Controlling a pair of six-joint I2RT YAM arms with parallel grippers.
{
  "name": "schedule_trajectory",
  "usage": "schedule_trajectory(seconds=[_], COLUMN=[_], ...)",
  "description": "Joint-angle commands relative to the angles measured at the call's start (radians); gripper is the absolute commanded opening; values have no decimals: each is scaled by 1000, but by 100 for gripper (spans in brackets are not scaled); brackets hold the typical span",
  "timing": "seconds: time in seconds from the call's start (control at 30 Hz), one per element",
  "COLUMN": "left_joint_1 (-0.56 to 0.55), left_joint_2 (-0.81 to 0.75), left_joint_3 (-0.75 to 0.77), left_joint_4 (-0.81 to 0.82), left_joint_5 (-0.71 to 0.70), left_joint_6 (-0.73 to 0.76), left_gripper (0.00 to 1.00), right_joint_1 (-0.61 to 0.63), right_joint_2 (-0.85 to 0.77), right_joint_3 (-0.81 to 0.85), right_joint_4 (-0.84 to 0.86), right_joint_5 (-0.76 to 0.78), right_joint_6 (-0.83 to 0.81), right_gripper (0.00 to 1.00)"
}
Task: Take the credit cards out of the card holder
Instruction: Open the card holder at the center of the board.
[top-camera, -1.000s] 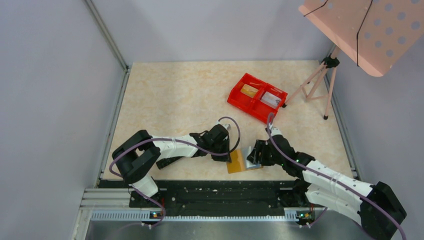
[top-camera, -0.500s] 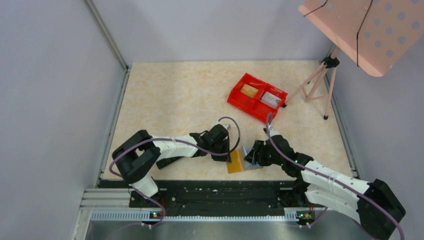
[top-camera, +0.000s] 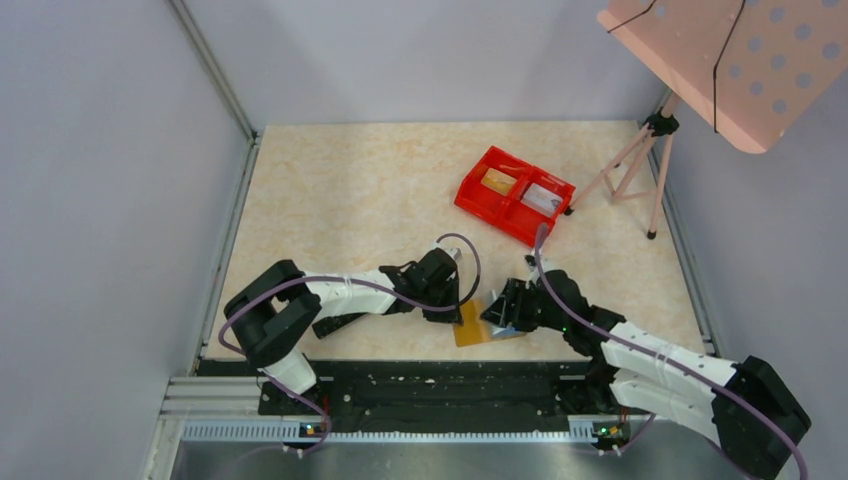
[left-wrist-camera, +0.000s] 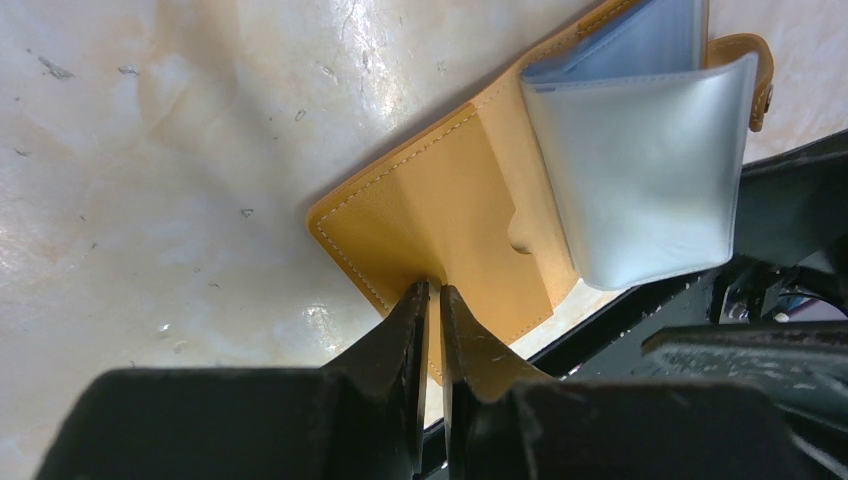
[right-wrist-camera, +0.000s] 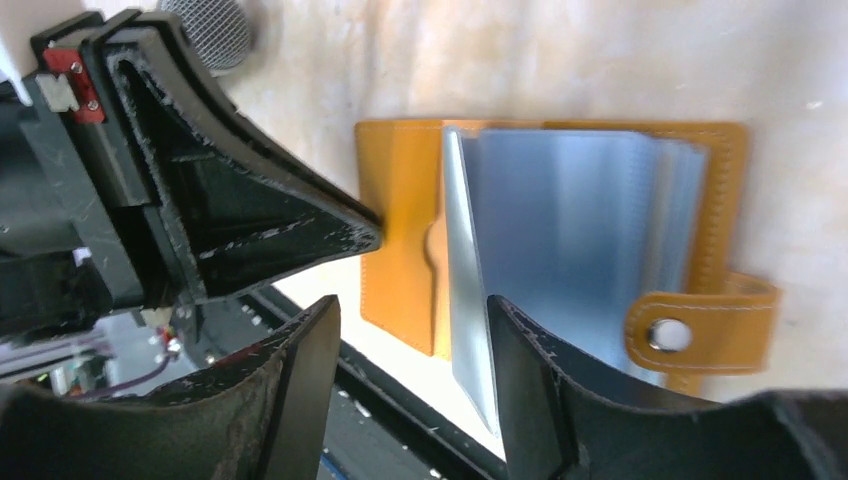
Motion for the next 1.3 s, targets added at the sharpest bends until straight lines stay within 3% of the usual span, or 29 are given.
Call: schedule_trajectory(seconds=[0.0,0.23,0.93,1.27], left_joint_1=[4,4,4,4], left_joint_2=[11,11,11,14], left_joint_3=[-1,0,4,4], left_joint_4=[21,24,22,24], left_joint_5=[-20,-17,-14,-12], left_joint_6=[2,0,-4,-5], left_gripper=[15,15,15,15], right_joint_1=[5,5,5,5], right_joint_2=[-66,-124,-3,-39], right_joint_3=[124,118,44,3], right_joint_4=[-257,-350,-208,-46], right_joint_5=[167,239,203,60], right_joint_6=[-96,-103,-95,-16], right_gripper=[58,60,59,57])
